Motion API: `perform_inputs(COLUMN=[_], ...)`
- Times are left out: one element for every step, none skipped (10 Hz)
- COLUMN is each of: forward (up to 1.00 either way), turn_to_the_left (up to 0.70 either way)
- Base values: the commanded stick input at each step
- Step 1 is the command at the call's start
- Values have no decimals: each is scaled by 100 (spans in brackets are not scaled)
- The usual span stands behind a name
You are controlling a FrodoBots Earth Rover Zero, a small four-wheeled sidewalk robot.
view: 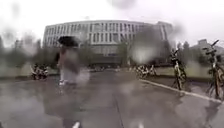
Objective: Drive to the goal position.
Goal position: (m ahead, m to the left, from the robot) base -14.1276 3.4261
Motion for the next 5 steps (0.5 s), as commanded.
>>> perform_inputs(forward=[70, 70, 70, 69, 69], turn_to_the_left=[1, 1, 1, 1, 1])
